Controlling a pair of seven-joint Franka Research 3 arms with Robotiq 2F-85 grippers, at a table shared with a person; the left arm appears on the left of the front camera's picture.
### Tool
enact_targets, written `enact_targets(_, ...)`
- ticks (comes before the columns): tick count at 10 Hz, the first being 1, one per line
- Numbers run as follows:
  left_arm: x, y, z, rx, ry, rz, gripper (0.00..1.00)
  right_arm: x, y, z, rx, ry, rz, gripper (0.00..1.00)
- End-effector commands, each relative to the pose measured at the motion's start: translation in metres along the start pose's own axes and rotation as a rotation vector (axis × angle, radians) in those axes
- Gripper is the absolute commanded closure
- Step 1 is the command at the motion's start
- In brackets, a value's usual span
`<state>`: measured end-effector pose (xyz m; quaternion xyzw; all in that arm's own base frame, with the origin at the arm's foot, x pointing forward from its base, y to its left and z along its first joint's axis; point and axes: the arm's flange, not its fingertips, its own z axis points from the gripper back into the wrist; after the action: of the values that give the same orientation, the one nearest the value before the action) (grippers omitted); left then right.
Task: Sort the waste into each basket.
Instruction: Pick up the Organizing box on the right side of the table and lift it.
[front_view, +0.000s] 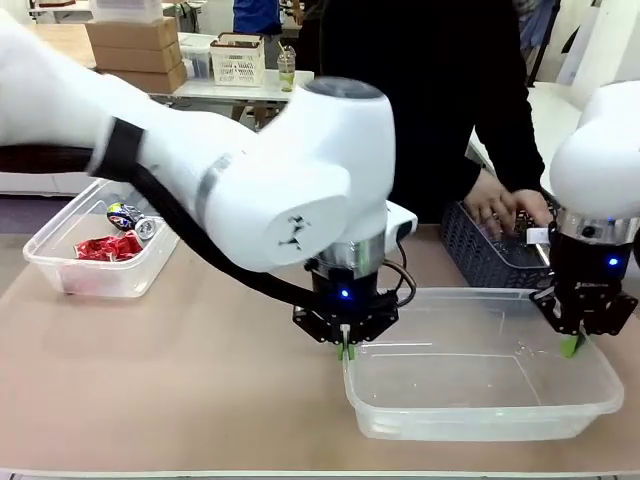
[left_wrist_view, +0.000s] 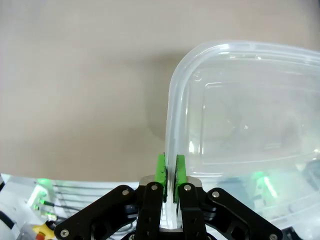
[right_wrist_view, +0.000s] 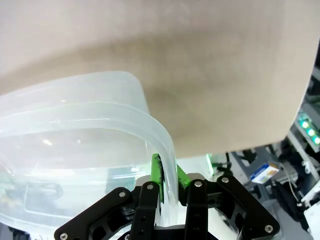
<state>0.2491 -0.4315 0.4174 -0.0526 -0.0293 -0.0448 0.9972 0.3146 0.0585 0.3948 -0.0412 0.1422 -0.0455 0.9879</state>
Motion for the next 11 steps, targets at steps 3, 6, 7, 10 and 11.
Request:
enact_targets(3, -0.012, 0.102, 0.087, 0.008, 0.064, 0.022, 1.00, -0.044, -0.004, 0.046, -0.039, 0.007, 0.006, 1.00)
enact_targets(6, 0.011, 0.149, 0.114, 0.003, 0.035, 0.135, 1.00, -0.012, 0.061, 0.115, 0.032, 0.031, 0.055, 1.00)
enact_targets(7, 0.023, 0.169, 0.120, 0.000, 0.039, 0.192, 1.00, -0.002, 0.083, 0.125, 0.024, 0.024, 0.064, 1.00)
enact_targets(10, 0.055, 0.214, 0.137, 0.016, -0.079, 0.299, 1.00, 0.023, 0.132, 0.124, 0.074, 0.018, 0.075, 1.00)
enact_targets(11, 0.067, 0.217, 0.129, 0.001, -0.073, 0.283, 1.00, 0.028, 0.134, 0.120, 0.118, -0.001, 0.050, 1.00)
